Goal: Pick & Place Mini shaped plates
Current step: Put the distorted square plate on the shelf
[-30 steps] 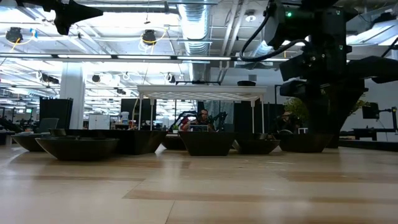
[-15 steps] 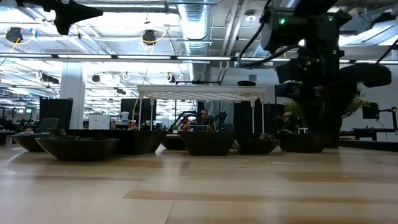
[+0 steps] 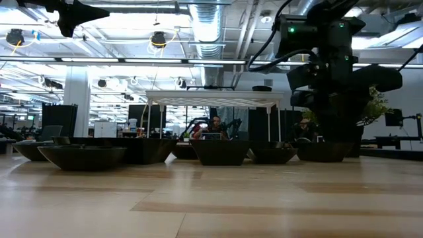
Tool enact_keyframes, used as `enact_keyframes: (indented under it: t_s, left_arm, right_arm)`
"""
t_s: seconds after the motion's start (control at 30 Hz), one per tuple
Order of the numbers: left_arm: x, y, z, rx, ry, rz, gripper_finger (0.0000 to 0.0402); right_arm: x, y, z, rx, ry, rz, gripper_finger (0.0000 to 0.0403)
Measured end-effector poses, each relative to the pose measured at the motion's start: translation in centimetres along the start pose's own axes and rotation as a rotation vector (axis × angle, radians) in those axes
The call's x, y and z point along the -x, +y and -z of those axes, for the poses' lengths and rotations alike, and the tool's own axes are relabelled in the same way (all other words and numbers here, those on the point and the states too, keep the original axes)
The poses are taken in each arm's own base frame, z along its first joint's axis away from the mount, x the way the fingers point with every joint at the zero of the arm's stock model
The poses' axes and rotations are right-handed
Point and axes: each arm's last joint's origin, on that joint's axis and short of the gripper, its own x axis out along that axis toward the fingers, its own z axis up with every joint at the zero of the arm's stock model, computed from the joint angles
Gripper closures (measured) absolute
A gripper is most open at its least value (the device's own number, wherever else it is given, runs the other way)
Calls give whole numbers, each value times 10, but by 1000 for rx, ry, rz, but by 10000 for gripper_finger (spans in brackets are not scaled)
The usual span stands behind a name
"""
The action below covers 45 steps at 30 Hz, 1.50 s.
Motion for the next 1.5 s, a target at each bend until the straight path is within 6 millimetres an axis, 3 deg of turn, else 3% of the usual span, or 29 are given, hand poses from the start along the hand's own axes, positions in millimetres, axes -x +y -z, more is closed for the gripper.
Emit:
enact_keyframes:
  t_s: [0.5, 0.93, 1.5]
  left_arm:
    - [0, 0, 0, 0, 0, 0, 187]
    - [0, 0, 0, 0, 0, 0, 187]
    - [0, 0, 0, 0, 0, 0, 187]
  right_arm:
    - [0, 9, -2, -7, 7, 24, 230]
    - [-14, 12, 7, -33, 33, 42, 232]
    - [-14, 10, 6, -40, 22, 73, 329]
